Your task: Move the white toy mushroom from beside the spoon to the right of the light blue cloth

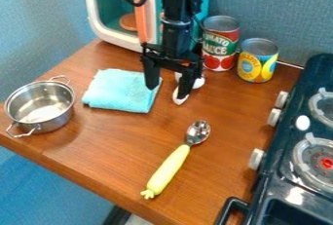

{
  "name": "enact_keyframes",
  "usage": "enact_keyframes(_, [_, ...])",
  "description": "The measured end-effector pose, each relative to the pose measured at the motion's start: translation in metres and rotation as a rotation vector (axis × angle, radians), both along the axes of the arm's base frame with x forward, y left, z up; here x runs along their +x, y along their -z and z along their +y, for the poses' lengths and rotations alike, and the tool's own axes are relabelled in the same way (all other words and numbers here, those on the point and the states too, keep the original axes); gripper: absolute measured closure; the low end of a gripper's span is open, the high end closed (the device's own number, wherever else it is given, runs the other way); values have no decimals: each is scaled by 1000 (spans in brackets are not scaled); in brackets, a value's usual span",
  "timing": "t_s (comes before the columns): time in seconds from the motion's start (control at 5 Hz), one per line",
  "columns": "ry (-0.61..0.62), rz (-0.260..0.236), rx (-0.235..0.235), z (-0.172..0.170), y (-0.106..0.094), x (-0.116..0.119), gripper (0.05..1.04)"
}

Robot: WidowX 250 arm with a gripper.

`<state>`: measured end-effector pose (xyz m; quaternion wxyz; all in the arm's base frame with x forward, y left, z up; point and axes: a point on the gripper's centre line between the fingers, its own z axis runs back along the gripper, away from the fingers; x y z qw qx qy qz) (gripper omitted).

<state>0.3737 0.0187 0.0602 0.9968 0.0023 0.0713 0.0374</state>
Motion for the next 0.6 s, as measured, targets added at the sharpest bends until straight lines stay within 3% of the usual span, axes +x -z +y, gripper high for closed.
enact_keyframes(0.2, [124, 28, 55, -21, -4, -47, 79])
enact_keyframes(0.4, [231, 25, 48, -46, -6, -84, 83])
enact_keyframes(0.6, [253, -5, 0, -54, -9, -98, 83])
